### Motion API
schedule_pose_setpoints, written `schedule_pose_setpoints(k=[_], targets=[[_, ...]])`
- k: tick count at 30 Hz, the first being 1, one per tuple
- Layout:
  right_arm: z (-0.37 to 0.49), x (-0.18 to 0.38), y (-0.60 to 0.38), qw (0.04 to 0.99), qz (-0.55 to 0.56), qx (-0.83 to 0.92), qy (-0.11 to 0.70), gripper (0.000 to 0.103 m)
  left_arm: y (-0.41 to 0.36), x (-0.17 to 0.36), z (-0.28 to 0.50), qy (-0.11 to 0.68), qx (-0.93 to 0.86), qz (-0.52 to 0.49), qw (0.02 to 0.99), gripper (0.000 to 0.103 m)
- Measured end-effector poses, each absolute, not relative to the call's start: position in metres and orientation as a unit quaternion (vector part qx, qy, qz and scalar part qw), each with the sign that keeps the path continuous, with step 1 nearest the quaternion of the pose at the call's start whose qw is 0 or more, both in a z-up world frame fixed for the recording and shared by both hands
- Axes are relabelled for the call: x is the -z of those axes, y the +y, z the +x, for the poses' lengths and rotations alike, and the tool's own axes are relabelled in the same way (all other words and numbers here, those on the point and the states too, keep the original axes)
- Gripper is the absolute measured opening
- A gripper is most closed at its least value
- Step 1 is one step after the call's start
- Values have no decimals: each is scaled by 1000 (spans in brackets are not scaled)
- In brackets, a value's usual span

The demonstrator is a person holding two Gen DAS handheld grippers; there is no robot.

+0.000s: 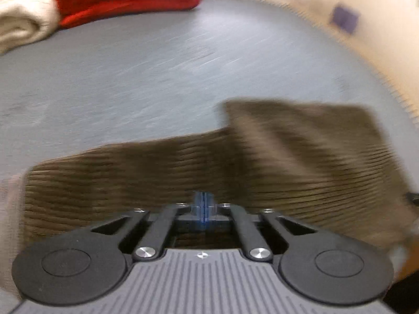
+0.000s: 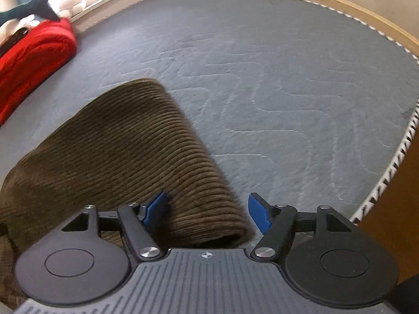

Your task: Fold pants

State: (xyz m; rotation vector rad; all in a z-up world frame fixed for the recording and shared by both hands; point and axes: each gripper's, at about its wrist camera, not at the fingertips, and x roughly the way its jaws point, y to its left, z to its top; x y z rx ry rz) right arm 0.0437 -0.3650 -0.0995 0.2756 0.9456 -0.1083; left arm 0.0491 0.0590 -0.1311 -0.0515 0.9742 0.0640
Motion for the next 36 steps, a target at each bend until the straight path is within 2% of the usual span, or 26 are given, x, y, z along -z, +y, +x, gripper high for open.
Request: schedule_pose_setpoints(k=[4,6,8,10,12,14,18,19,21,23,26,28,30,32,34,36], targets=[[43,100,-359,881,120,47,455,67,80,131,49,475,-52,-89,874,2],[42,99,-360,882,120,51,454,60,75,114,41,435,-45,-77,896,14],[40,98,-361,885,118,54,447,49,65,96,30,385,-28,-59,921,21],[38,97,-360,888,115,52,442,43,53,85,22,350,16,-57,935,25],[36,96,-358,890,107,48,440,41,42,85,21,348,69,-62,933,35],[36,95,-356,892,98,43,440,40,34,96,26,368,111,-73,920,35],[32,92,-354,895,91,36,436,37,20,137,43,450,50,18,891,36],[31,91,-354,895,90,34,436,36,24,143,43,457,46,5,888,36],[30,90,-354,897,86,29,433,35,21,133,41,448,40,15,893,30],[28,87,-355,898,89,25,430,31,11,116,27,414,46,53,907,30],[25,84,-355,902,92,19,421,29,8,99,6,396,92,35,913,30],[23,81,-354,904,91,16,417,28,10,107,7,431,144,-7,891,38],[21,78,-353,906,92,15,412,27,8,142,14,521,154,-2,839,41],[18,72,-351,909,99,11,405,26,2,141,9,507,137,27,851,49],[14,63,-348,915,95,6,391,25,3,129,3,493,139,11,858,48],[9,50,-344,924,90,-6,372,25,7,115,-6,473,143,-1,869,53]])
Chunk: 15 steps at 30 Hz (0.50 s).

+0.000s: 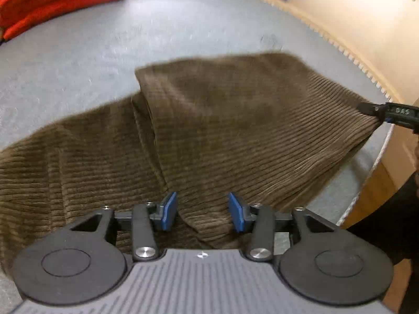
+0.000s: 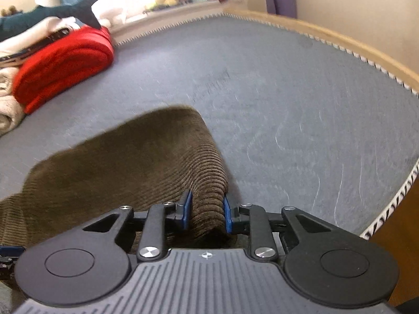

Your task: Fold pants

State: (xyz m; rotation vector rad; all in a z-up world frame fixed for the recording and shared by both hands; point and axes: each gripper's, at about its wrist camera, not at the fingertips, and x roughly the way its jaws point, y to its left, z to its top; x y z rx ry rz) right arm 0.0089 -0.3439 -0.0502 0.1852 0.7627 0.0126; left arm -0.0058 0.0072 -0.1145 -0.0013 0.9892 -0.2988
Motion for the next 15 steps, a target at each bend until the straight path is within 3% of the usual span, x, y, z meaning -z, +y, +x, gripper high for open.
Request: schedule_pose_setpoints(k=[1,3,4,15], targets=[[6,43,-340,929,83,-14,361,25,9,109,-10,462,139,-1,876,57],[-2,29,-327,938,61,-25,341,25,15,95,-19,436,125,-14,891,82],[-7,24,-317,941,46,-25,335,24,19,89,-20,423,116,-21,898,86],[-77,-21,-175,956,-124,-147,220,24,83,53,-18,361,98,-212,903,88]])
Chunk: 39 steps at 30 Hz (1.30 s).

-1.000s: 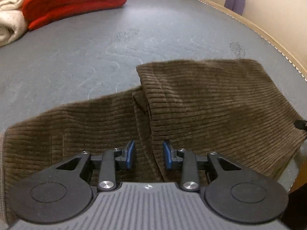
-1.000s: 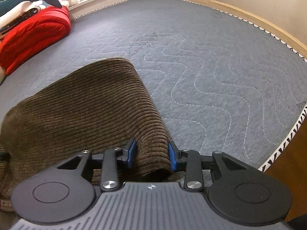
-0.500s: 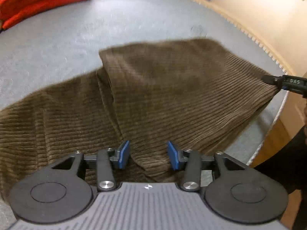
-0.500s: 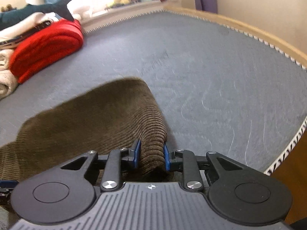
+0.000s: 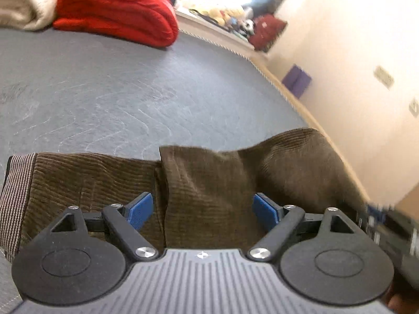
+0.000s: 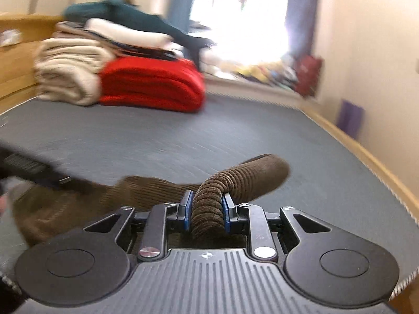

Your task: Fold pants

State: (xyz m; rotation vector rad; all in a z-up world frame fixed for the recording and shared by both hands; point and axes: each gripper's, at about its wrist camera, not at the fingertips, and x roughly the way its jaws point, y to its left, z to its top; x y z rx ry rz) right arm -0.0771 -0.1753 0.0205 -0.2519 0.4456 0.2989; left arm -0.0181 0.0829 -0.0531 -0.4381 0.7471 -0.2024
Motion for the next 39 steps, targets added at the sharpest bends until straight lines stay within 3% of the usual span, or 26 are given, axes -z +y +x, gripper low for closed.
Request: schedule_pose_setpoints(k=[7,13,19,20,22,23,24,26,30,32,35,37,38,39], targets=[[-110,-19,-130,940,-198,-196,195,24,113,48,-16,350,159,-351,854,88],[-136,-10,-106,920,-262,-230,179,23,96,37,-7,335,231,-363,838,88],[-153,-4,-92,892,-314,-281,161,24,73,36,-2,336,244,-312,854,88],[-155,-4,-91,890,-314,-291,158,24,73,36,-2,340,234,-302,859,84],[-159,-5,-92,885,-312,-312,148,24,74,42,0,359,206,-280,867,67],[-161,-4,-90,883,-312,-319,146,24,74,45,2,371,193,-264,869,34],[-159,-4,-90,882,-308,-323,151,24,74,48,2,383,178,-245,873,20],[-148,-4,-91,880,-291,-331,178,25,76,52,0,396,160,-216,878,19],[-148,-21,-99,871,-240,-389,180,33,96,37,-10,370,136,-189,899,18],[-152,-36,-109,863,-216,-427,162,43,128,29,-13,364,103,-207,902,18],[-157,-50,-126,857,-204,-453,135,49,175,21,-21,367,48,-183,911,19],[-150,-52,-136,860,-191,-449,145,57,201,28,-21,398,8,-155,904,35],[-143,-50,-140,864,-186,-441,159,60,213,35,-21,416,-15,-148,897,55],[-133,-47,-142,869,-181,-425,177,60,224,41,-23,425,-45,-140,893,61]])
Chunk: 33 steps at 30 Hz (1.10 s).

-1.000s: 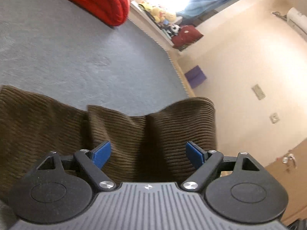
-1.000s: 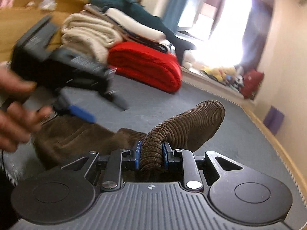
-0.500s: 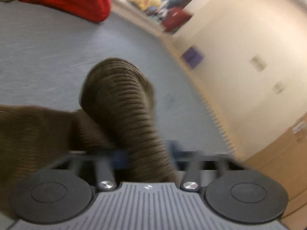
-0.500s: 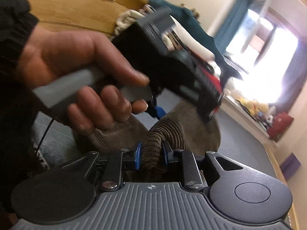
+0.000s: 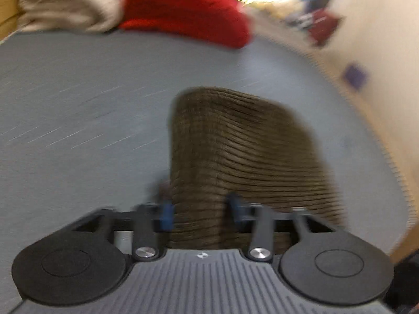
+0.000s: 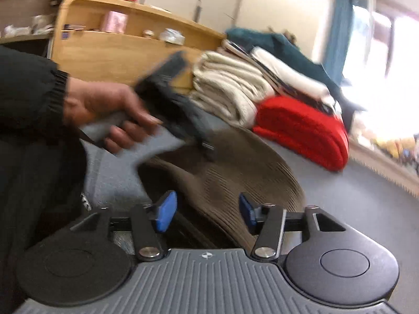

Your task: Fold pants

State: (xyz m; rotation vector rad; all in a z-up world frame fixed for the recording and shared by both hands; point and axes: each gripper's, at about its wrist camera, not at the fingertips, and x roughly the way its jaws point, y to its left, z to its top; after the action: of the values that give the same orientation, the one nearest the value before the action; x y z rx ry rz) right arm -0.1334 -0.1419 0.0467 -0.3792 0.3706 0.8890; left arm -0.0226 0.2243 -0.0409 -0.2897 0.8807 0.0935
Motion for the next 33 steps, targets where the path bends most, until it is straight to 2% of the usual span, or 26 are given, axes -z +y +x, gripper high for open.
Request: schedule_pose_setpoints(k=[4,7,11,12,13,15,17,19,23,29,33], targets=[[-93,-36,-135,884,-149,-359,260,60,254,46,-38,410,-118,-178,887,61],[-76,-31,-128,891,-135,-341,266,60,246,36,-37,388,-86,-203,895,61],[-64,-11,-110,884,-142,-340,289,58,206,40,-29,402,-51,-102,909,61],[-61,4,-105,870,-151,-346,318,58,196,46,-27,405,-48,-81,909,61],[-60,26,-100,847,-163,-351,365,47,190,50,-25,415,-40,-67,906,61],[-56,56,-99,824,-169,-347,414,47,182,67,-18,457,-24,-59,887,61],[-57,54,-99,829,-169,-345,407,47,180,78,-14,475,-45,-18,879,61],[-59,41,-98,831,-169,-348,400,46,176,73,-21,458,-54,0,887,61],[-63,15,-112,863,-153,-336,346,49,170,57,-26,414,-41,-9,909,61],[-34,-21,-113,914,-85,-293,267,52,143,44,-4,415,-21,14,909,60],[13,-15,-80,916,-78,-273,283,52,126,27,3,407,-19,9,913,60]])
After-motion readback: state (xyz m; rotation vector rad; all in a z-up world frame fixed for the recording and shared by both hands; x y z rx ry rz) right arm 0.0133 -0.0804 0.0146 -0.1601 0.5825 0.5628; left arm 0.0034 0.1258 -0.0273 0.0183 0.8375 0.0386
